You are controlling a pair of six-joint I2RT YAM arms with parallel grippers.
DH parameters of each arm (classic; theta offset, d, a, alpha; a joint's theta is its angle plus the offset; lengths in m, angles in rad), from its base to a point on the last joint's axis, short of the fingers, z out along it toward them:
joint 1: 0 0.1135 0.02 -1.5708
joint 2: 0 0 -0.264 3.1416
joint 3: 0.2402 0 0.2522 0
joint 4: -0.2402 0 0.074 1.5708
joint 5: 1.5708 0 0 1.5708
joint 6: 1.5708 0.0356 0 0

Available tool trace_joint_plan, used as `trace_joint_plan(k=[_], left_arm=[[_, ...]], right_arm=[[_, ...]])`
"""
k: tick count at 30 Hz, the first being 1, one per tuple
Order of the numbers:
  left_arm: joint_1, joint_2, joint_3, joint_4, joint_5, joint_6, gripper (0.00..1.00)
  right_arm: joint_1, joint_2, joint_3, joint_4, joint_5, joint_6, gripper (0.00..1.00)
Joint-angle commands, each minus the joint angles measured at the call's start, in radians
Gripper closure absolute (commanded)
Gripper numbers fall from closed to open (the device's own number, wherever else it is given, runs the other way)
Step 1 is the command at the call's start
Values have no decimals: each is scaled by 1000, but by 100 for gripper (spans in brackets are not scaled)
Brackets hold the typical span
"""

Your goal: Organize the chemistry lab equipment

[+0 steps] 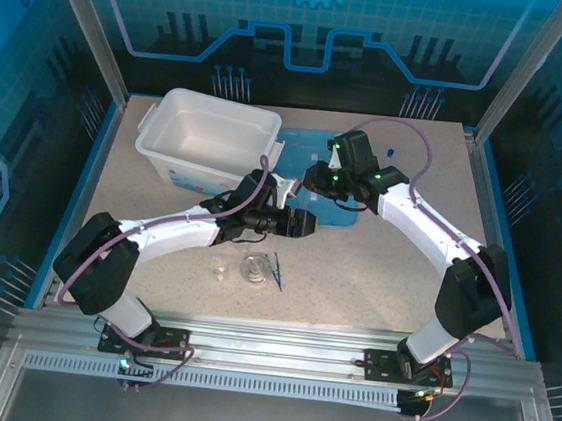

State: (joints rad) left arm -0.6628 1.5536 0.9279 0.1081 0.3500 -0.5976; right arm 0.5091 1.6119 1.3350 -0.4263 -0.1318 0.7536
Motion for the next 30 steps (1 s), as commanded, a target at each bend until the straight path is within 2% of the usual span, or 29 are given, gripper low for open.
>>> trace_joint_plan(k=[1, 12, 20, 25, 30], left_arm=[[-1, 8, 23, 41, 29, -14, 43], [-1, 14, 26, 33, 32, 2, 74], [0, 14, 34, 17, 26, 19, 82], [2, 13, 46, -7, 21, 46, 91], [3, 8, 66, -50, 12, 92, 95]], right_arm=[[-20, -32, -25, 37, 13, 41, 82], [-31, -44, -37, 36, 18, 44, 82], [-36, -55, -45, 31, 15, 42, 82], [-35, -60, -48, 26, 9, 41, 81], [-40, -62, -39, 12, -6, 27, 75]])
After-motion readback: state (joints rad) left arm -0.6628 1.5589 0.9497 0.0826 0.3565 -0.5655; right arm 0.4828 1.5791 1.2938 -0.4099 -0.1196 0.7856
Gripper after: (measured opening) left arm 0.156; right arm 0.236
